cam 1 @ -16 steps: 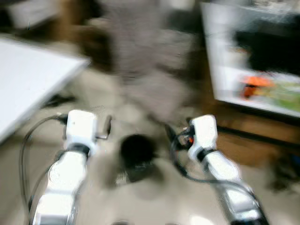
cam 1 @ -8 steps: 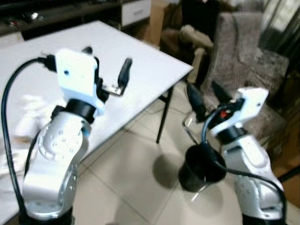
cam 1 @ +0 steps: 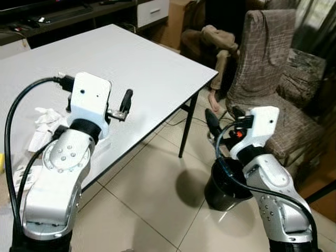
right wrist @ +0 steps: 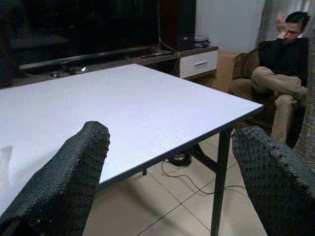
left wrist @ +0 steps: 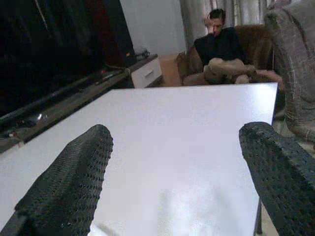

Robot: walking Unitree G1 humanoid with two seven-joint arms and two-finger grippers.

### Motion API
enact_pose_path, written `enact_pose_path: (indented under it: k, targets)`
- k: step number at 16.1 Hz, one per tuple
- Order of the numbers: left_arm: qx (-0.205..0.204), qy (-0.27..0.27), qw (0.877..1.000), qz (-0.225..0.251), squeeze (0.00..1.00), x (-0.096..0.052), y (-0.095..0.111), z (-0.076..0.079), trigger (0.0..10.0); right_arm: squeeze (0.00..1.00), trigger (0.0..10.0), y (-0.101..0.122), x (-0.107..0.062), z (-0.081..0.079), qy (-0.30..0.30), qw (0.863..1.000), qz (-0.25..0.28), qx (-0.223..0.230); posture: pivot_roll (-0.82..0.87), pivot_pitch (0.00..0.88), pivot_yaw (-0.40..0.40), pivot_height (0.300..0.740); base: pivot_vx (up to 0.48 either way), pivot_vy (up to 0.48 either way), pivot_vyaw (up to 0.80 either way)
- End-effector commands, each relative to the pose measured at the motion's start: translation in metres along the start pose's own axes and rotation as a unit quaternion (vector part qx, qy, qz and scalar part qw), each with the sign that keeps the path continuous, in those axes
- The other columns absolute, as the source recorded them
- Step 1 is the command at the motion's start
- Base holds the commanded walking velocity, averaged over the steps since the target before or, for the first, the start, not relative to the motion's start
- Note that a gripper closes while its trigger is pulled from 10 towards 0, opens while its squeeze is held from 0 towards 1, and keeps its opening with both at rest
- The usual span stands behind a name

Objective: Picking trash to rubbish bin

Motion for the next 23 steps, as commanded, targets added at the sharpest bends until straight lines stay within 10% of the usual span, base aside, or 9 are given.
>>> enact_pose_path:
  k: [1,15,23]
  targets:
    - [0.001,0.009,1.000,-0.005,0.00,0.000,-0.004,0.000,10.0,0.00,10.0,-0.002,0.000,-0.001,0.002,1.000,-0.011,-0.010,0.01,0.038,-0.048,0.740,0.000,0.000,0.00]
    - [0.011,-0.002,0.999,0.049,0.00,0.000,0.038,-0.003,10.0,0.00,10.0,0.019,0.012,-0.014,0.024,0.999,0.036,0.005,0.04,0.031,-0.061,0.740,0.000,0.253,0.10]
    - [-0.011,0.000,1.000,-0.019,0.00,-0.002,0.006,0.003,10.0,0.00,10.0,0.015,0.008,-0.011,0.005,1.000,0.027,0.007,0.01,0.038,-0.051,0.740,0.000,-0.120,0.00]
Point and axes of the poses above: a point about 5 cm out from each wrist's last joint towards the gripper, its own x axis pointing out of the wrist towards the gripper, its own y axis along the axis of the wrist's last joint, z = x × y, the point moved 1 cm from there along x, pointing out of the wrist towards the gripper, and after that the axes turned 10 degrees about -x, right-handed, at the moved point
